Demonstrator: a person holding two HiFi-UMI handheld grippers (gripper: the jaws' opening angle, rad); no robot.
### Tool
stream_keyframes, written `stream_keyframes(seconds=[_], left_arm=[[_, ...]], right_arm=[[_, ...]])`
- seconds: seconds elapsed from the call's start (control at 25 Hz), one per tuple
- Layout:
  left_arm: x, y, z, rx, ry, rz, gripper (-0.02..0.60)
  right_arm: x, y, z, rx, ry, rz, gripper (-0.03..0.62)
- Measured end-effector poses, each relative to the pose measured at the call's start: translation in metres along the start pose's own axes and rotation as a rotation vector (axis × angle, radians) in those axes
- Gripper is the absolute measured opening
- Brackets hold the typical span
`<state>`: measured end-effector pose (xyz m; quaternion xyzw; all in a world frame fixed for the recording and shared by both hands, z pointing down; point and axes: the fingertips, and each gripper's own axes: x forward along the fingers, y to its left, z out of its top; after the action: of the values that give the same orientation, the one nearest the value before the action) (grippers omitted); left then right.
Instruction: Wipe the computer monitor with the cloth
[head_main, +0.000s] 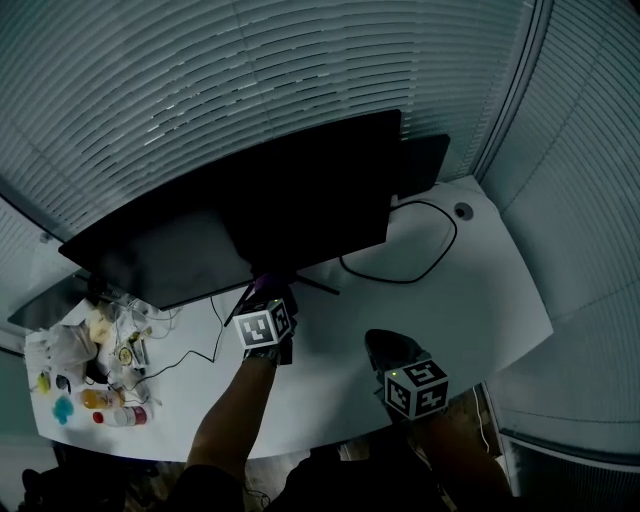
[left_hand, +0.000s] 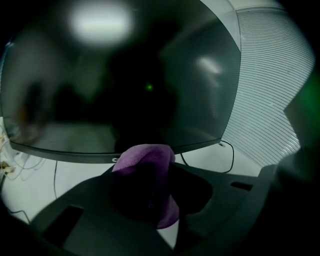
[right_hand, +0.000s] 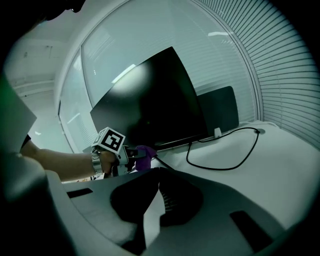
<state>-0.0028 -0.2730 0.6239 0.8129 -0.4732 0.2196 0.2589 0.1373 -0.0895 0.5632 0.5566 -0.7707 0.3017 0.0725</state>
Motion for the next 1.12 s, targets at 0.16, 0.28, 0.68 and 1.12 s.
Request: stream_keyframes(seconds=[0.16,0.28,0.68,1.12], left_arm=[[0.015,-0.031,0.002,0.012,0.003,-0.032,0.071],[0.022,-0.054,0.006,0.028,0.006,-0.045,0.071],[0.051,-0.117,0.011,0.054,0.01,-0.101,0.071],[0.078,-0.176,0.016,0.084,0.024,-0.146,0.072]], right_arm=[[-0.014,-0.022,0.0,0.012,-0.003,-0.023,0.025],[-0.023,-0.037,0.001,0.021,-0.009,-0.038,0.024],[-0.036,-0.079,0.006,0.039,-0.013,-0.053,0.025],[-0.055,-0.121,0.014,0.048,-0.024,-0.077,0.024]])
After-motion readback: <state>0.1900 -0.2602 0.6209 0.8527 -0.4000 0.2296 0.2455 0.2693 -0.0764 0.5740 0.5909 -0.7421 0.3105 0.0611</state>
